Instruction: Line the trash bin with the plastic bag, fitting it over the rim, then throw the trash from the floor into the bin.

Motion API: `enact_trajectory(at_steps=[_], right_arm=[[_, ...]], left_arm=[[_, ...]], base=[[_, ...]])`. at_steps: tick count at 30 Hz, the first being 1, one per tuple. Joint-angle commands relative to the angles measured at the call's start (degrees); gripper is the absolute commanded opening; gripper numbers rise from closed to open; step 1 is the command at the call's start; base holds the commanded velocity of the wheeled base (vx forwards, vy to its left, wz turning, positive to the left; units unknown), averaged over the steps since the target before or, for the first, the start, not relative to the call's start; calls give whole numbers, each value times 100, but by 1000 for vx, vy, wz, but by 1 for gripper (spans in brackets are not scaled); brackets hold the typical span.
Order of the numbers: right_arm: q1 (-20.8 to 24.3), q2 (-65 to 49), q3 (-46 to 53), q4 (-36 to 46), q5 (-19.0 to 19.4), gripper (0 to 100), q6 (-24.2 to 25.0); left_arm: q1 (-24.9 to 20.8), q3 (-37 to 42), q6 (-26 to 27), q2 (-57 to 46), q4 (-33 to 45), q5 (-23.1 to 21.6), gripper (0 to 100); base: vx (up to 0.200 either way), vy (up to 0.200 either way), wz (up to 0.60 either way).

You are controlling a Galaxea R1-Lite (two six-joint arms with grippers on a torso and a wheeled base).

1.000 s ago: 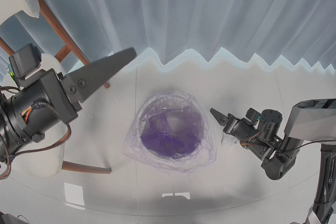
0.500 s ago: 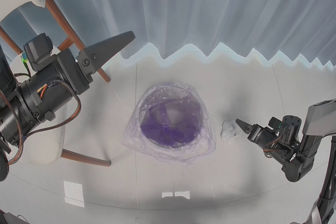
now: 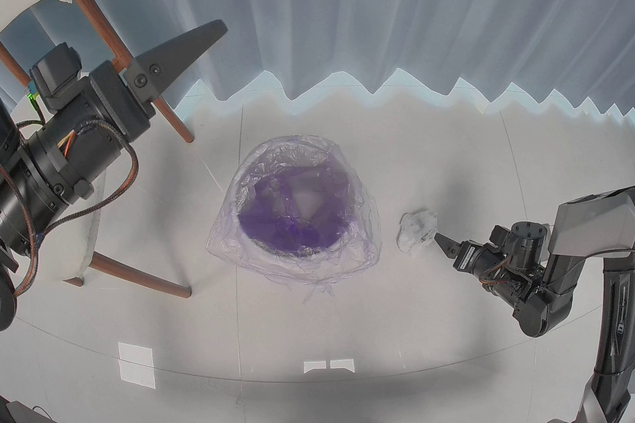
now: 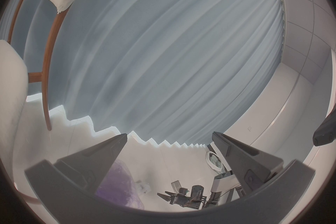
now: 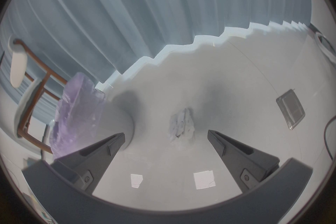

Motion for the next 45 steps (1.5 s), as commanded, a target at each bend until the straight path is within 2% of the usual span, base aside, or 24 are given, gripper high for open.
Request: enact_trajectory(at_steps=[1,5,11,15,17,20,26,33,34,38,45], right_arm=[[20,477,-598,146,-163,100,-423],[29,609,-844,269,-172,100,-792],[38,890,-1284,357,-163,100,-994],[29,1206,-1574,366,-163,100,-1258],[29,1373,-1688,375,-163,100,-1266],[38,1470,-1846,454,-137,100,-1266],[73,1584,-2171,999,-93,100,-1231],[275,1787,-2497,1412,-58,100,-1214],[275,1751,-2628,1764,-22,100,-1178],[258,1716,-2778,2115,39,100,-950],[231,1593,-3129,3020,180,100,-730]], left_arm=[[71,-59,-31,6,-40,-5,100],[71,-51,-22,6,-22,-40,100],[79,11,-14,-20,-40,-199,100],[211,301,30,-354,110,-181,100],[510,257,39,-556,628,-181,100],[571,143,21,-715,997,-269,100],[571,99,21,-732,988,-278,100],[782,-270,-5,-662,1068,-207,100],[923,-323,-14,-635,1068,-225,100],[1248,-402,-31,-618,1041,-287,100],[1283,-385,-31,-618,997,-295,100]], base=[[0,-200,0],[0,-200,0],[0,-200,0],[50,0,0],[200,0,0],[200,0,0],[200,0,0],[0,0,0],[0,0,0],[0,0,0],[0,0,0]])
